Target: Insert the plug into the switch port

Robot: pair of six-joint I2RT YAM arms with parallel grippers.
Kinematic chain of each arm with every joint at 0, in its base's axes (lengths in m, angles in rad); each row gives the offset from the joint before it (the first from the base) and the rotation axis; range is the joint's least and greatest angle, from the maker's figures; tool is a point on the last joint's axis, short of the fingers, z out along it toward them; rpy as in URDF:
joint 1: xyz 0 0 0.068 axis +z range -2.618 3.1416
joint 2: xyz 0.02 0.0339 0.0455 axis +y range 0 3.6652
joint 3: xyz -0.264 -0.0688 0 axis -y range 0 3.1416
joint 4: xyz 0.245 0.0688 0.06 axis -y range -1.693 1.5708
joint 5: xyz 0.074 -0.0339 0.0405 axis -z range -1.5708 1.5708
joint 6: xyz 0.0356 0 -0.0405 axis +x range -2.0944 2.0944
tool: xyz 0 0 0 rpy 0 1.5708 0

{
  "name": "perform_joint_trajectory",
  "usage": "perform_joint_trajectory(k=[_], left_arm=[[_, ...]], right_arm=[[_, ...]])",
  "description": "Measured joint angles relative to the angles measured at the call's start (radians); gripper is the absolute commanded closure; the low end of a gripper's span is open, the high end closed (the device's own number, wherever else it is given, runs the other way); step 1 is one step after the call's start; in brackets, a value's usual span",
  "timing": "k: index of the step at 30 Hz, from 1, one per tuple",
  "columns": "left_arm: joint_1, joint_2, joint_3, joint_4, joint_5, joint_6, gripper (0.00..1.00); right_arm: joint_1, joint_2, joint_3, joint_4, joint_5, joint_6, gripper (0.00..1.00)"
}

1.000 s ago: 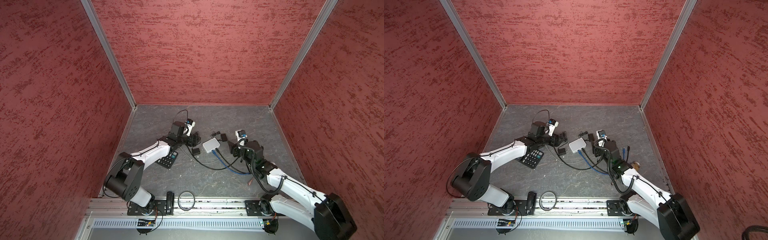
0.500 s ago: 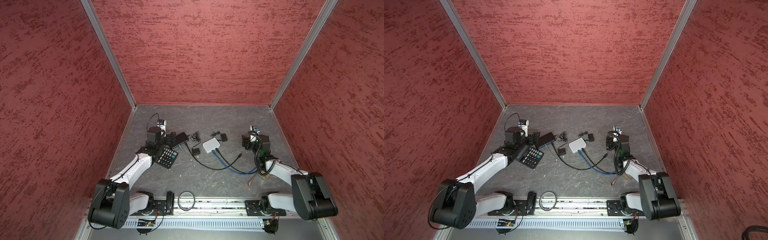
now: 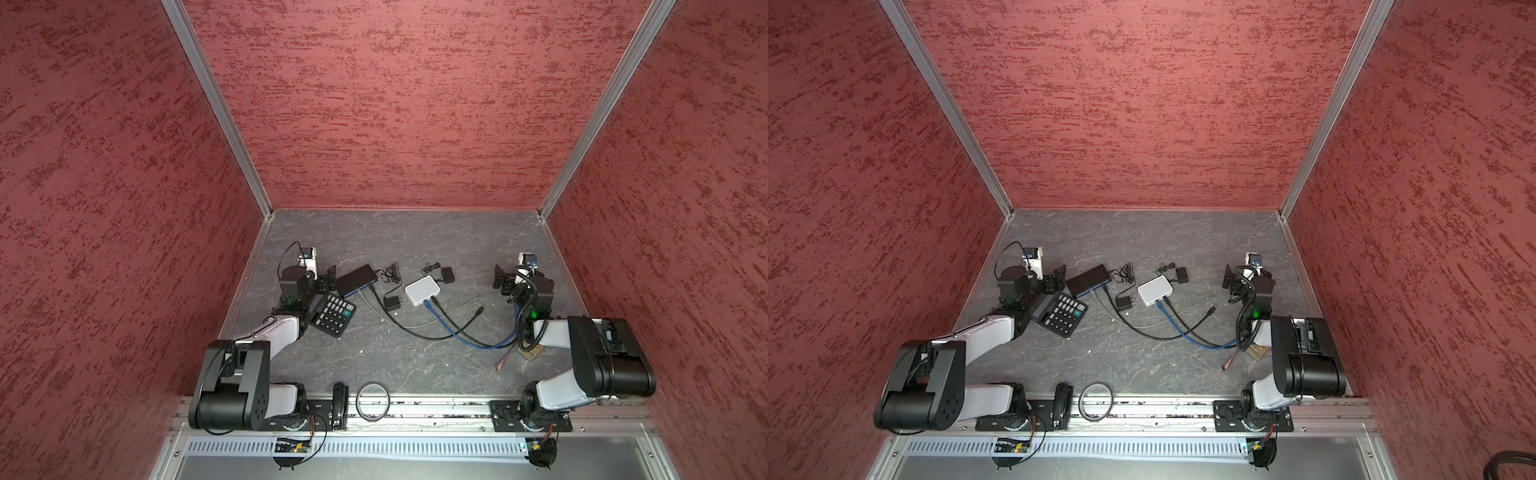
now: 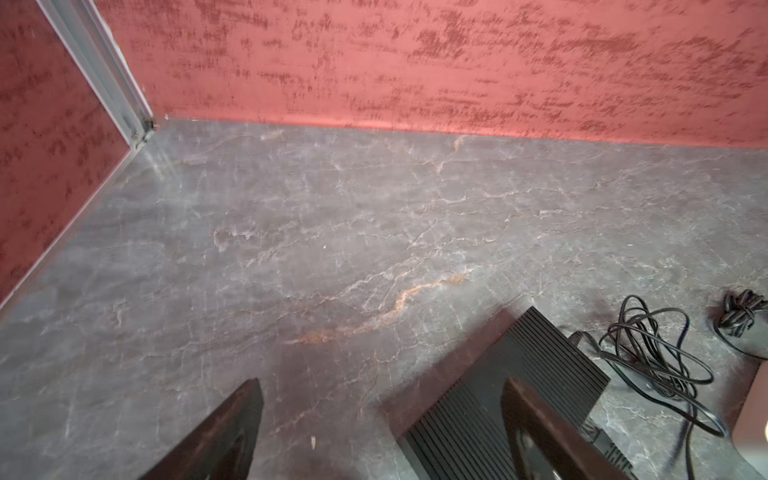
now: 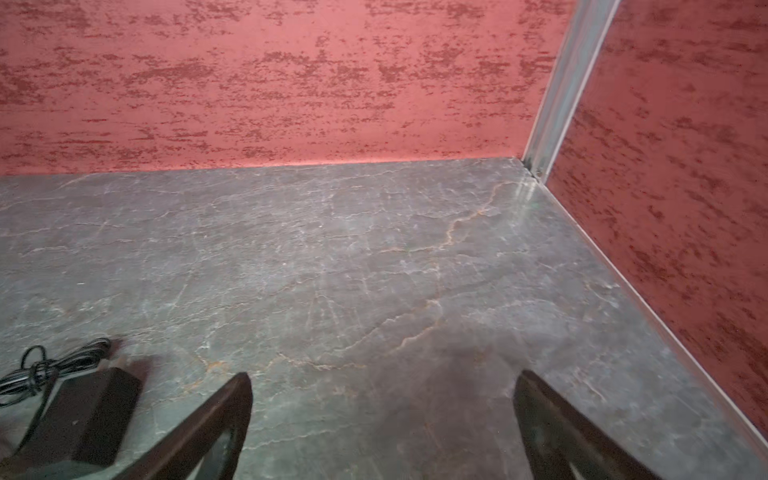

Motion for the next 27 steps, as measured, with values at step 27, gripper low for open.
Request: perform_joint_trajectory(k=[27], left_arm=[[0.055,0.198,-0.042,0.312,-0.057,-0.024,0.00]], right_arm=[[-0.003,0.023,-0.048,0.160,-0.035,0.021,0.01]])
